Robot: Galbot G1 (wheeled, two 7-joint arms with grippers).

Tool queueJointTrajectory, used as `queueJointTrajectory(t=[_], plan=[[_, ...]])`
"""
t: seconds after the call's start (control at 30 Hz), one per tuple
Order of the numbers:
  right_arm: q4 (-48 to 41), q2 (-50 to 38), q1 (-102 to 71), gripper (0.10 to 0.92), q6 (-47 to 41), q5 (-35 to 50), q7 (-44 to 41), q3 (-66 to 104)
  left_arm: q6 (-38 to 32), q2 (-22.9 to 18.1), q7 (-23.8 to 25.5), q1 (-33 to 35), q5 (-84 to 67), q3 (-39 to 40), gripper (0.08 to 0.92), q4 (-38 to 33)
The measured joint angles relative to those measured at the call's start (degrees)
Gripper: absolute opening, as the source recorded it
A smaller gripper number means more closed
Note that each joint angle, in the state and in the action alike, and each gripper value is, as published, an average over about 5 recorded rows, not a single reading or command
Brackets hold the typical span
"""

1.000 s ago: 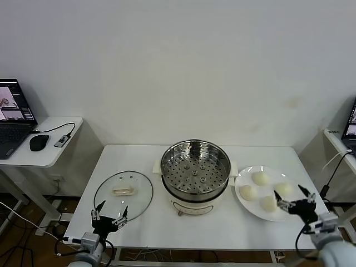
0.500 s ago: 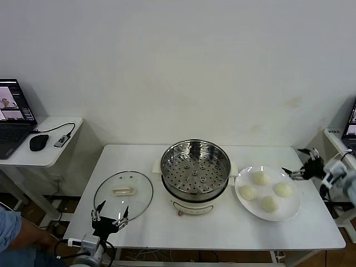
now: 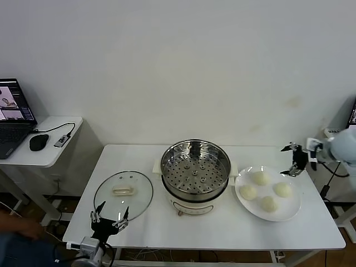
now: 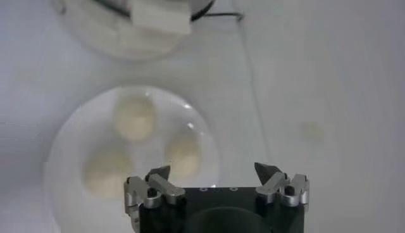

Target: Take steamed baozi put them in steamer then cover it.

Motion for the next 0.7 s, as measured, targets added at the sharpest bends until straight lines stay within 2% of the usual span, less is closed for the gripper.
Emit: queueJointTrajectory(t=[0.37,0.7], plan=[[-15.8,10.8,5.9,0.823,8.7,-9.0,-0.3,-5.7,0.0,0.0,0.0,-0.2,0.3,0.1,0.823,0.9],[-24.9,17.0,7.6,0.823,12.1,-15.4,1.4,-6.2,0.0,-0.1,0.0,-0.1,0.6,0.3,0.823,1.5]])
